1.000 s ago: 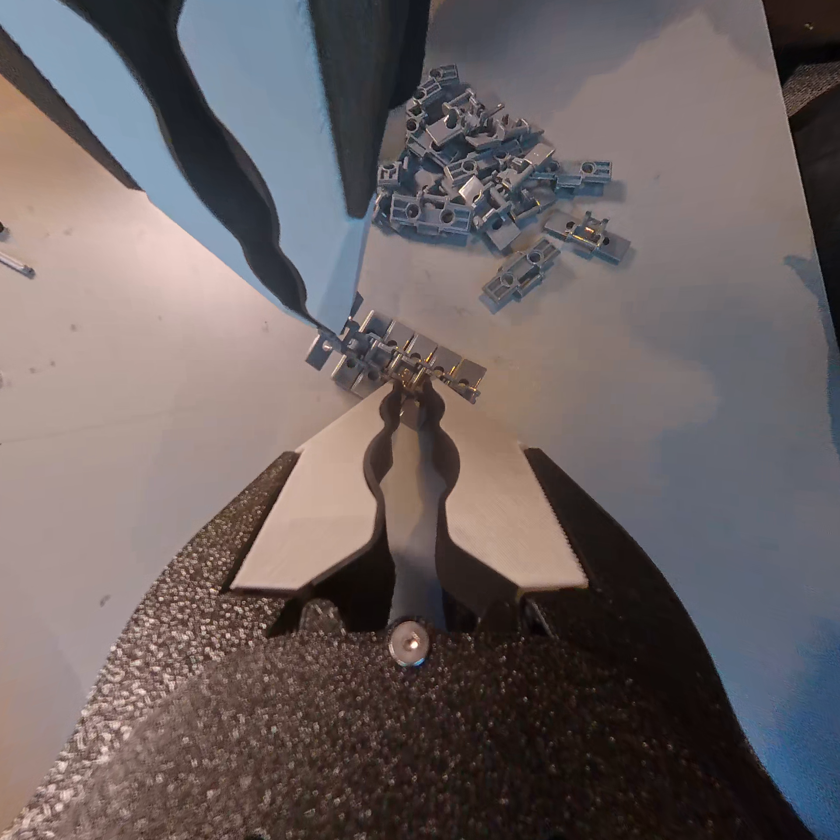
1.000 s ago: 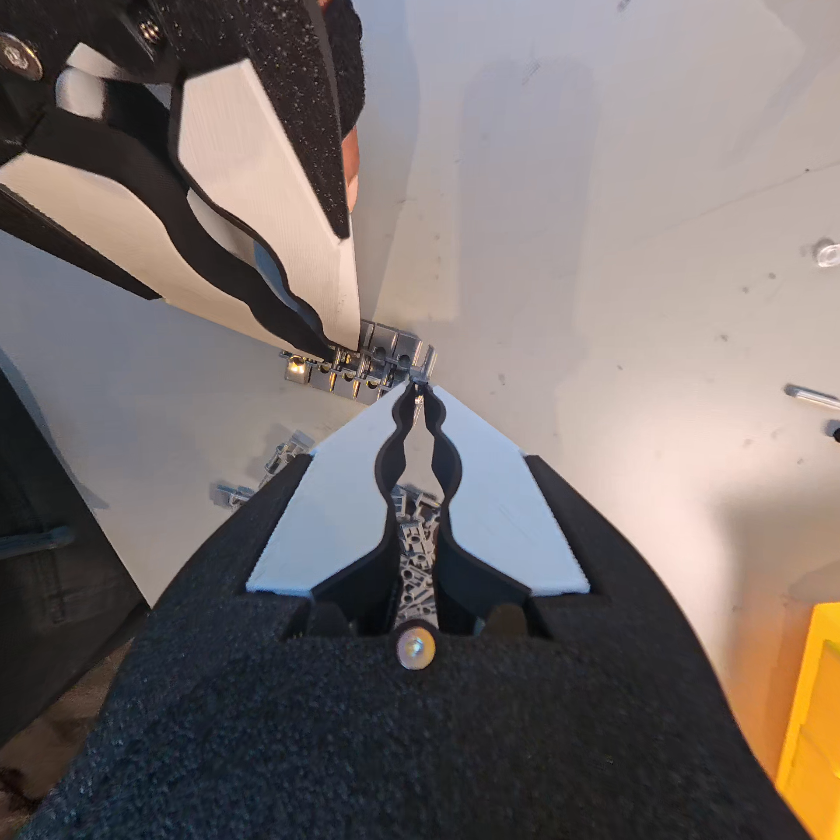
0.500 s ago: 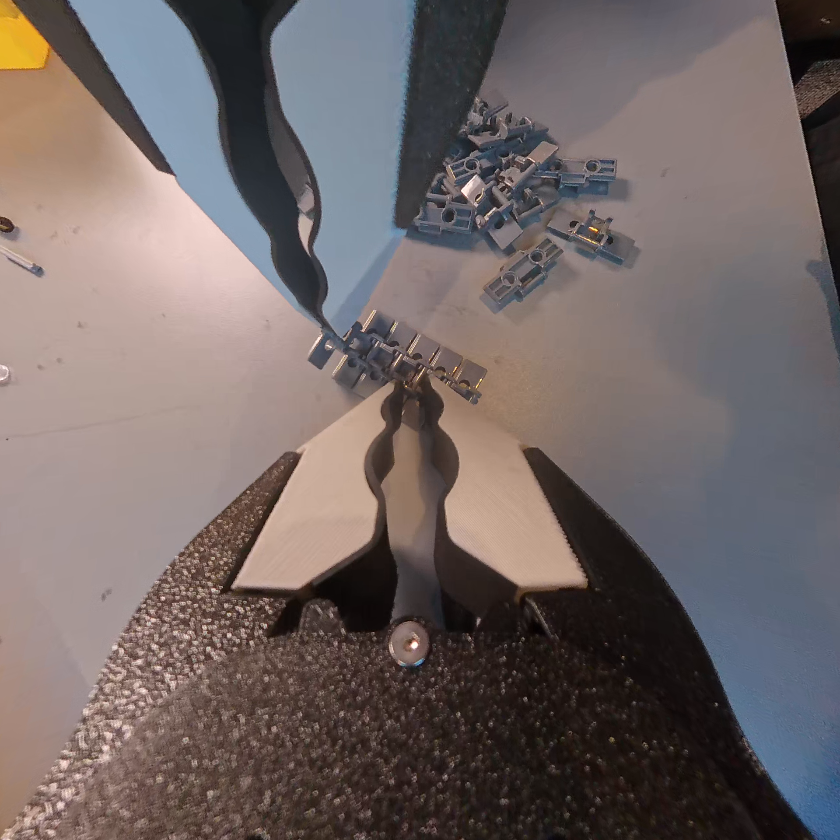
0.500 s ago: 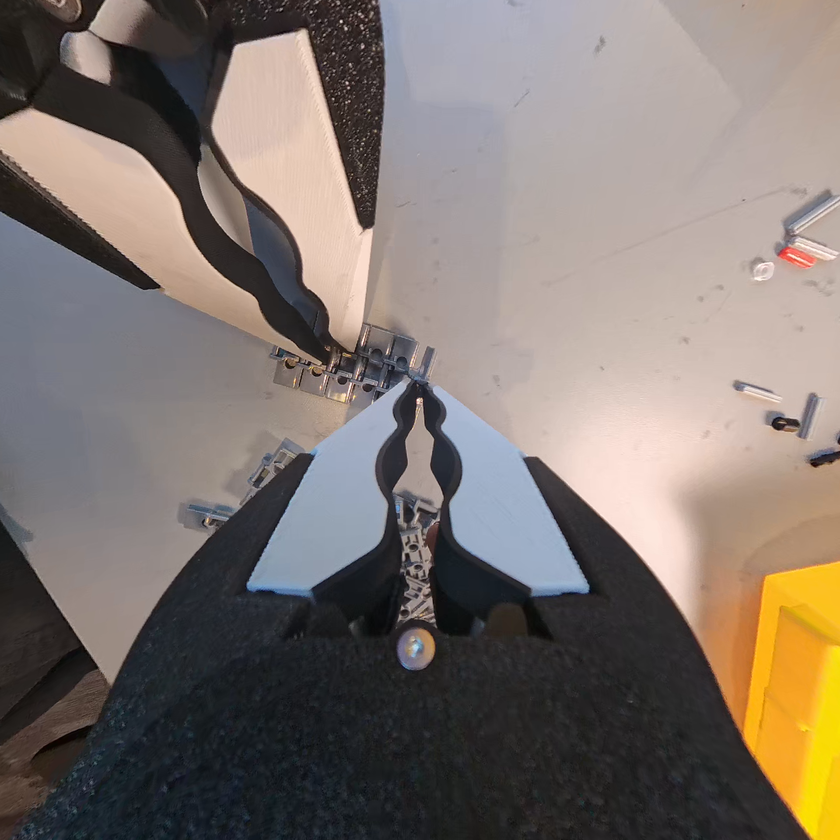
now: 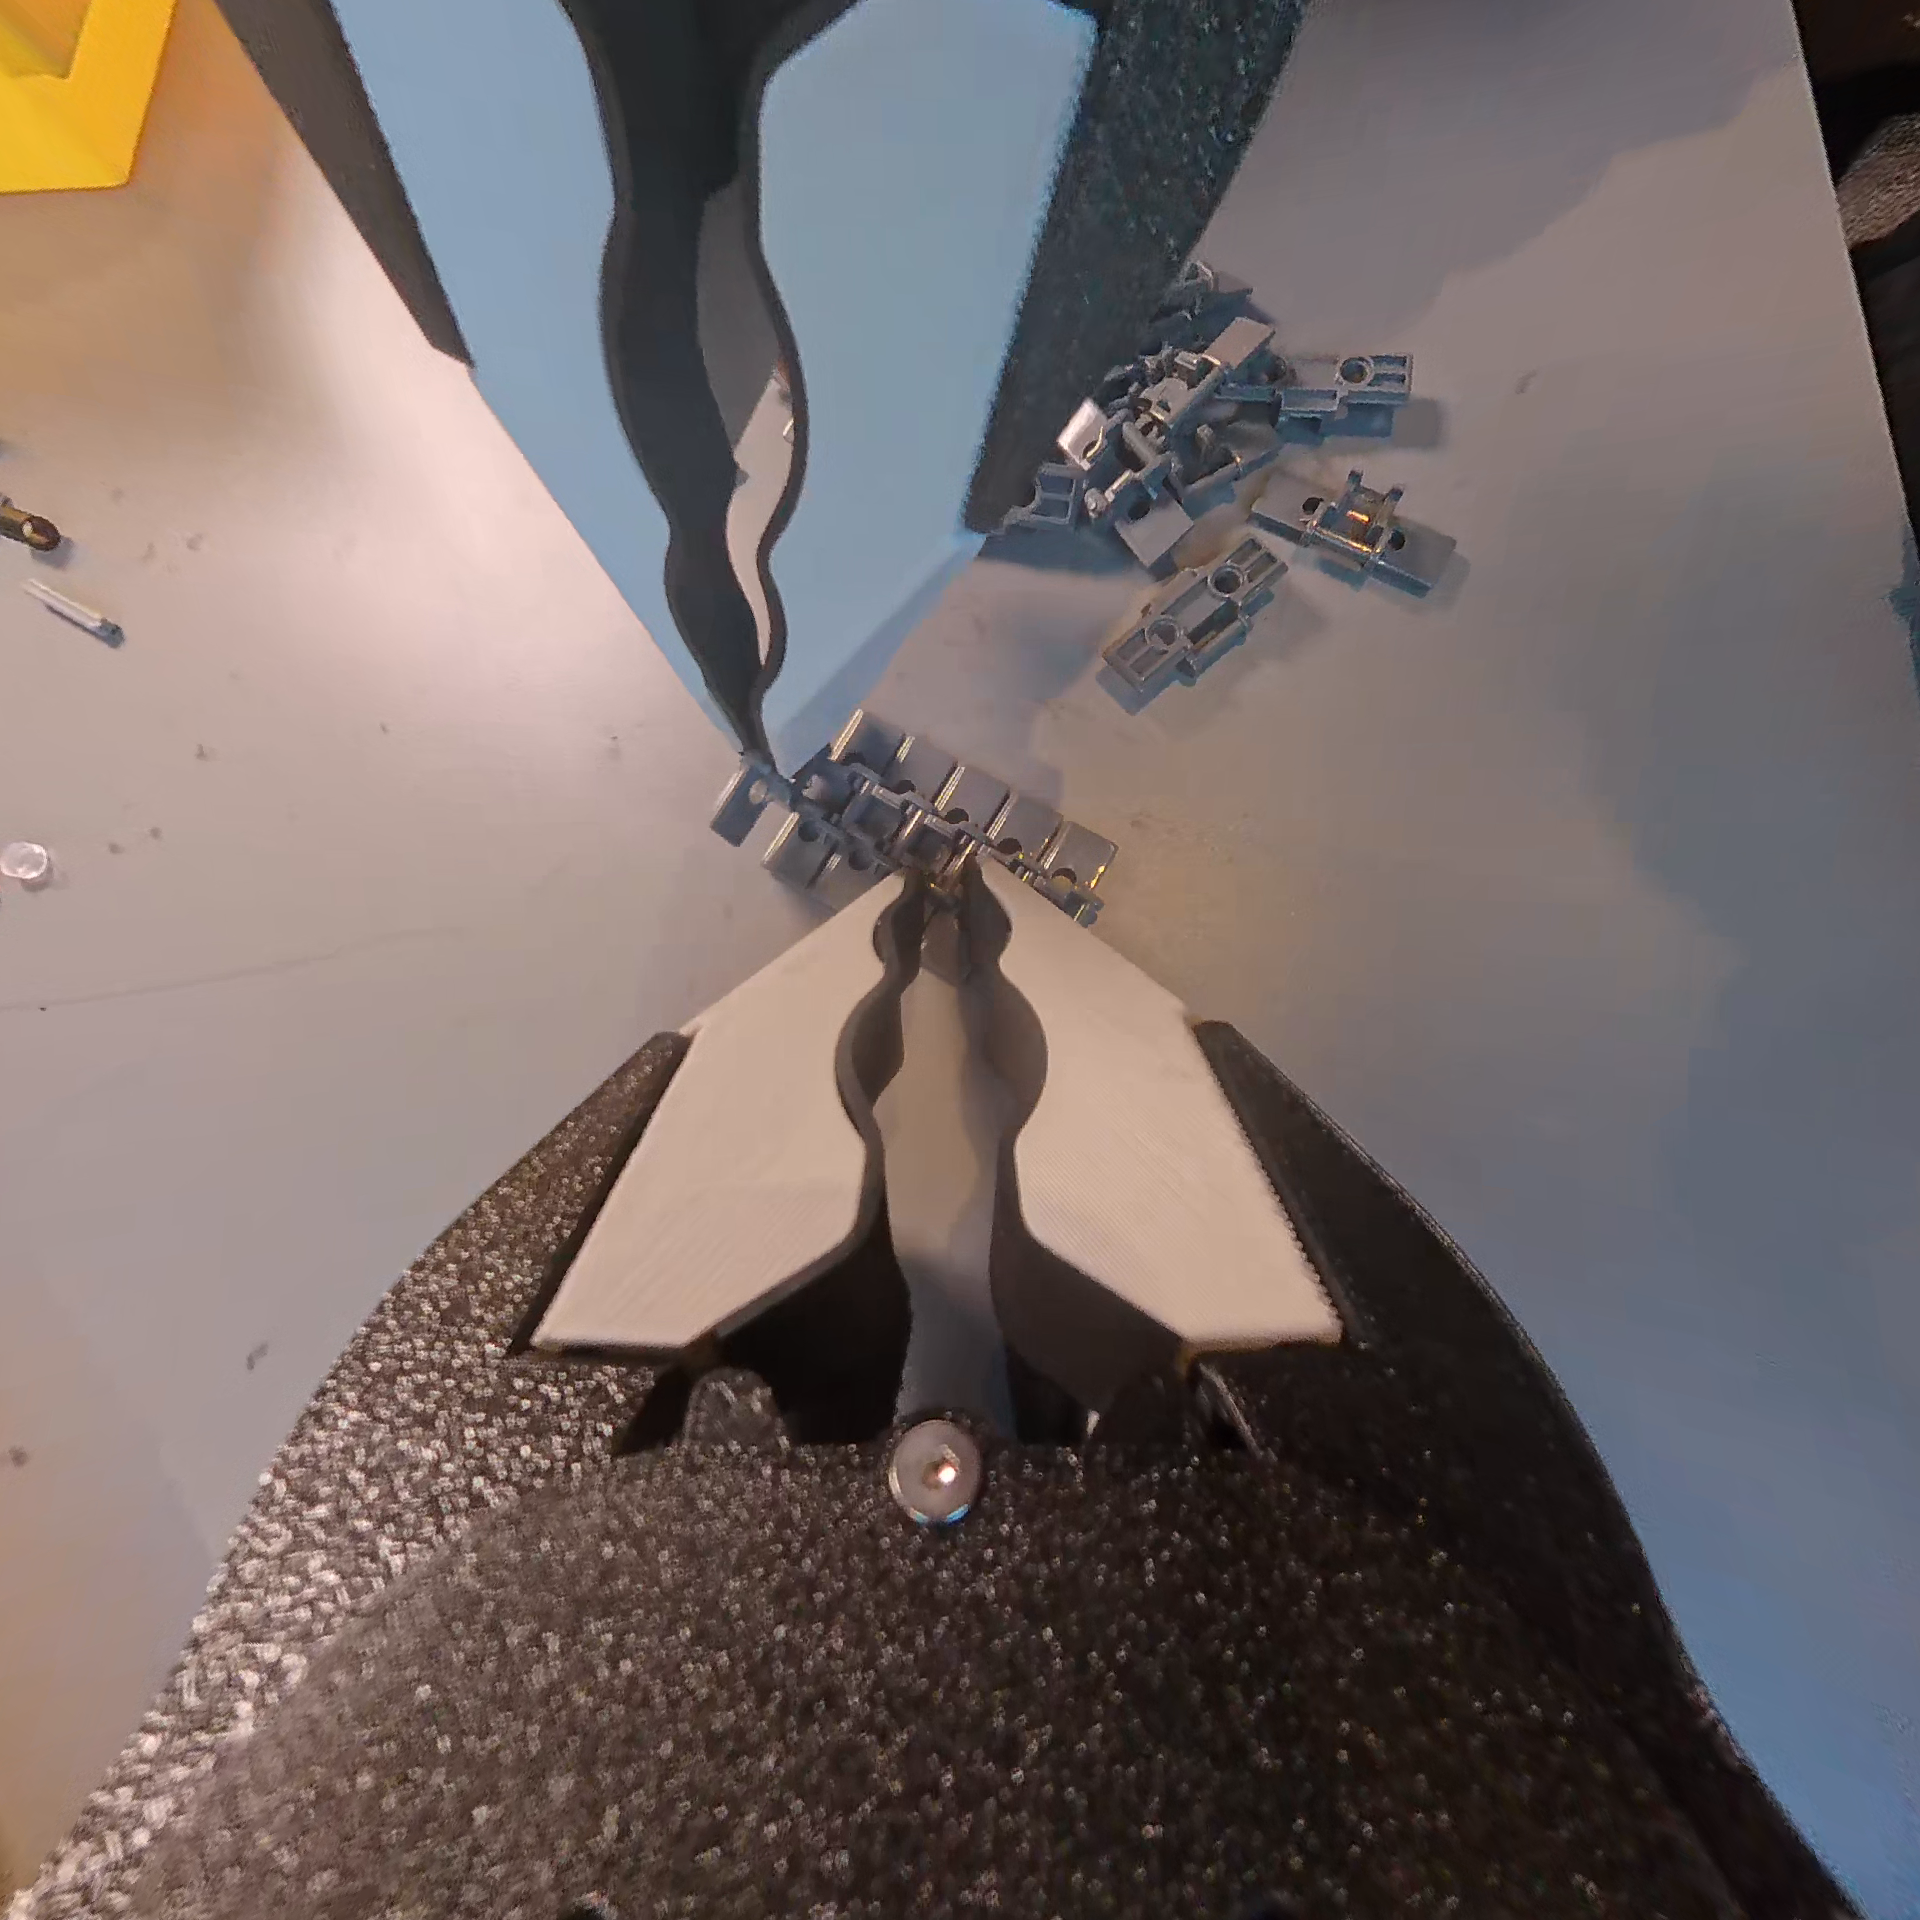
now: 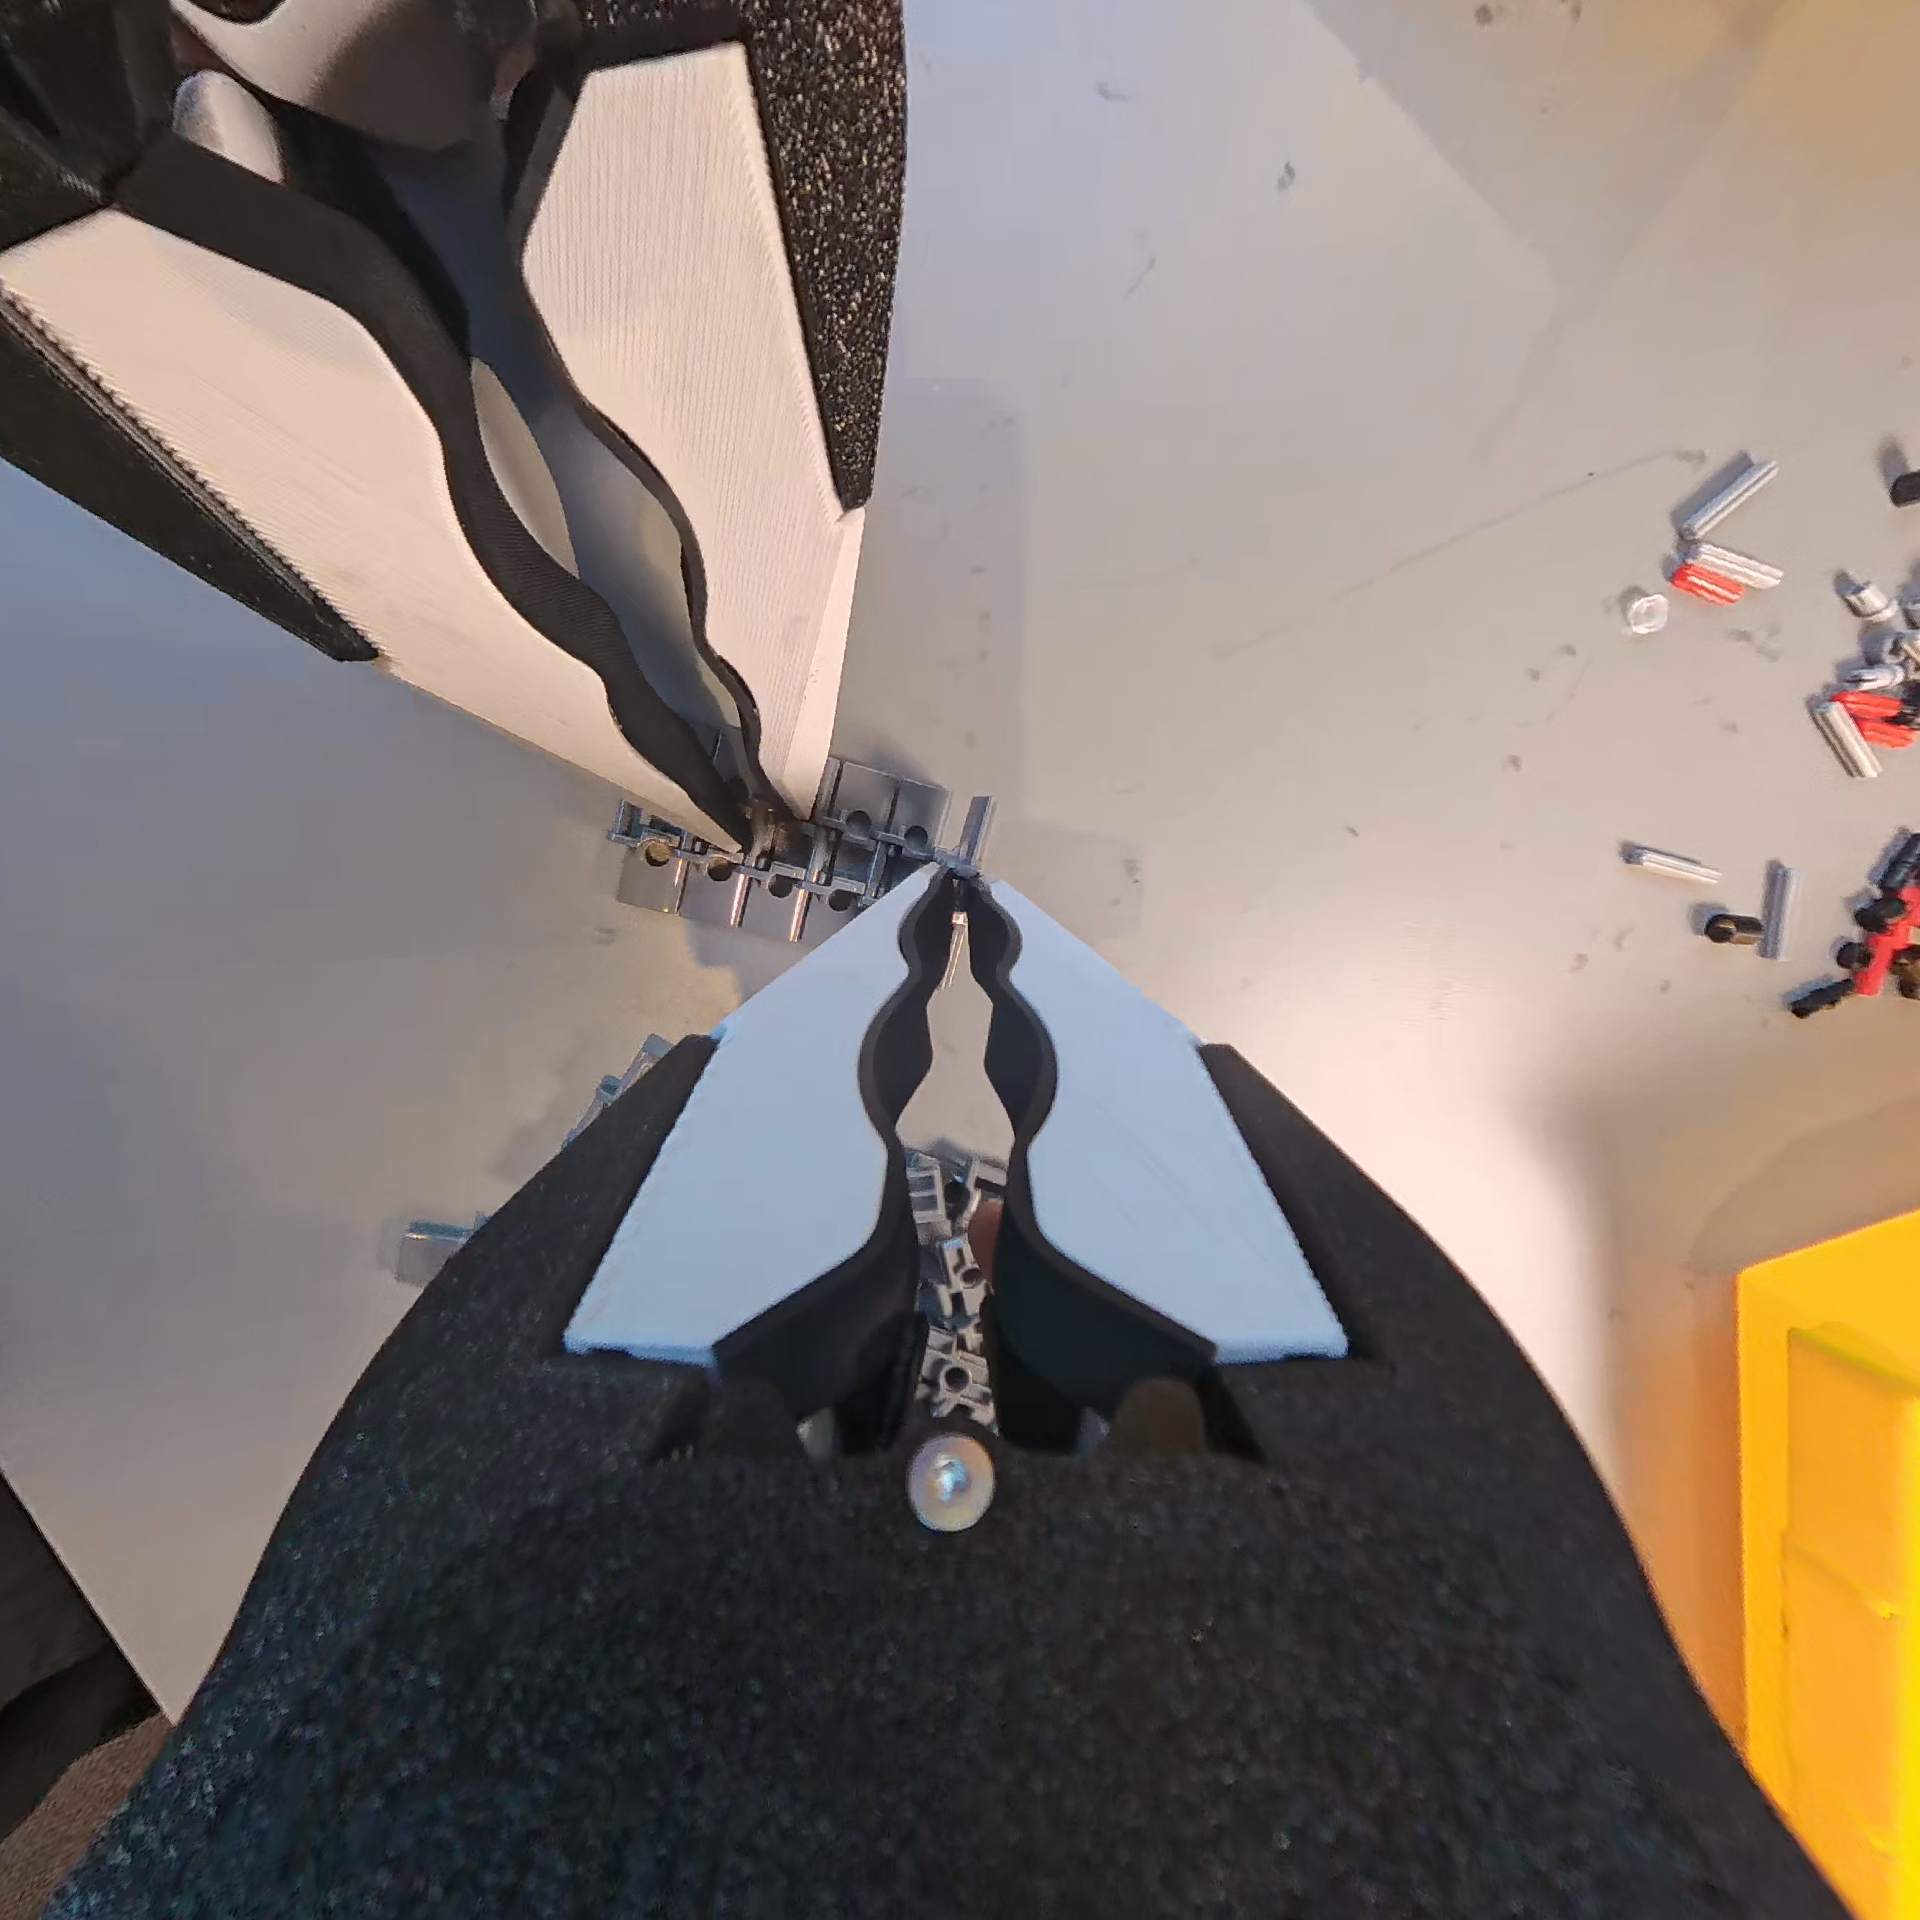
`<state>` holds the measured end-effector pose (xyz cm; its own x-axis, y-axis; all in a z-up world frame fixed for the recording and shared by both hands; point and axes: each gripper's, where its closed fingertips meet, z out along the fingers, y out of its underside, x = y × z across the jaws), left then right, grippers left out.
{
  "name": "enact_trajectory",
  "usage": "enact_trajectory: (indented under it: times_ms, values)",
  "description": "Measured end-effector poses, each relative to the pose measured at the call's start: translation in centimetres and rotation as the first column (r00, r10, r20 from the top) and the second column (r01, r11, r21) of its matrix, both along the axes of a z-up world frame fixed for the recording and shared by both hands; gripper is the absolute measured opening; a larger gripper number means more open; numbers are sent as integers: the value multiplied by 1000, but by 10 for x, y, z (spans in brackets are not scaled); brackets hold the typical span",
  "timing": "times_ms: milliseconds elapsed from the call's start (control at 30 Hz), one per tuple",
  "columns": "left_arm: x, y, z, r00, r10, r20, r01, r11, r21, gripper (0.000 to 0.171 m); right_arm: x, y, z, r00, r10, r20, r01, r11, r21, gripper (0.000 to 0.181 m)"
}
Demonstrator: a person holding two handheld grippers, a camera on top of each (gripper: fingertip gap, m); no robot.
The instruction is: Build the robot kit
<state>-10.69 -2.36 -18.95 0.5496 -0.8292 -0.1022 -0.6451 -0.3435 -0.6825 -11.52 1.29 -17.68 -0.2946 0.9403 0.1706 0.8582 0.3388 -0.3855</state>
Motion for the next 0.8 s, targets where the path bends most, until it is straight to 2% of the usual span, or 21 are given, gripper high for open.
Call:
enact_trajectory:
  times_ms: [333,367,433,467,500,533,633,700,800]
  values:
    - [0,0,0,1000,2,-20,-1,999,35,5,-1,1,-2,999,-20,-34,20,1000,-10,2]
    - [0,0,0,1000,2,-21,-1,999,38,5,-1,1,-2,999,-21,-32,20,999,-27,2]
    - [0,0,0,1000,2,-22,-1,999,38,6,-1,3,-3,998,-63,-18,59,987,-150,3]
    - [0,0,0,1000,2,-22,-2,999,37,6,0,12,-6,996,-86,0,85,984,-156,0]
    - [0,-1,0,1000,1,-23,0,999,40,6,4,23,-12,997,-75,22,77,991,-110,2]
    - [0,-1,0,1000,-1,-27,2,999,46,6,5,27,-14,997,-70,19,71,990,-123,12]
    - [0,-2,0,999,-4,-33,6,999,51,6,1,29,3,990,-125,-69,103,960,-262,22]
    - [0,-2,1,1000,-7,-26,8,999,41,6,7,34,16,987,-106,-122,74,966,-248,22]
    - [0,-4,1,999,-24,-26,25,999,35,6,28,29,20,995,-47,-92,22,968,-250,24]
